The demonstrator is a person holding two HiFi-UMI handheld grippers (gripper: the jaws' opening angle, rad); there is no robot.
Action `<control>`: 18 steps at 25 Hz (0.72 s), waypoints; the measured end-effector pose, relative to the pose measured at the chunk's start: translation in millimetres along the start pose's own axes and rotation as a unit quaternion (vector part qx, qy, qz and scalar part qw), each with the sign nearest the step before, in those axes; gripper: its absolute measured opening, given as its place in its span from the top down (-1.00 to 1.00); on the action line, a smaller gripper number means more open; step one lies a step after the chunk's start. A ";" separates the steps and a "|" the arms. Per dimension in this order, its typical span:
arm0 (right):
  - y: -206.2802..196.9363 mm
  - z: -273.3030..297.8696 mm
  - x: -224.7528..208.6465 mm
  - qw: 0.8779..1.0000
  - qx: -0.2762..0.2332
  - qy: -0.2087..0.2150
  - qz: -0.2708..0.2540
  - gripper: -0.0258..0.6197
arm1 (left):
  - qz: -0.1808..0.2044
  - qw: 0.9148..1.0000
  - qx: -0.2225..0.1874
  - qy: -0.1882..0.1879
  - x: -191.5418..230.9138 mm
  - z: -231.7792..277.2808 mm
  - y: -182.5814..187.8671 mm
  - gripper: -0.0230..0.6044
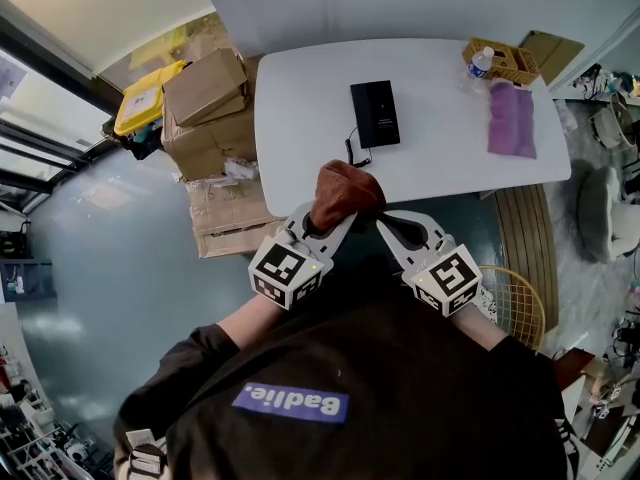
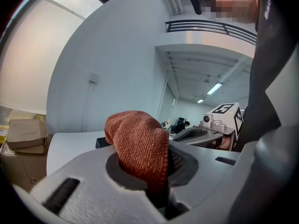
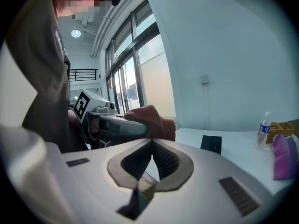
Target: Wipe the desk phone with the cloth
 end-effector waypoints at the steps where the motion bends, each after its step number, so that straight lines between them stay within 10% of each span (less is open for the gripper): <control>1: -0.1 1.0 1.2 1.000 0.001 -0.003 0.000 0.83 | -0.001 1.000 -0.001 -0.001 1.9 -0.7 -1.3 0.73; 10: -12.7 -0.8 -32.5 0.999 -0.005 -0.042 0.030 0.83 | -0.025 1.000 0.009 0.002 26.0 19.1 -17.6 0.73; 18: 16.3 31.3 -111.4 0.999 -0.003 0.022 0.028 0.83 | -0.019 0.996 0.046 0.077 84.6 85.0 -16.2 0.73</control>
Point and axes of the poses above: the fingertips, and each gripper's own axes: z forward along the fingers, x to its left, y out of its top, the point moved 5 cm from there along -z, backward along the fingers, and after that the axes turned 9 degrees about z, right-handed, at the moved point
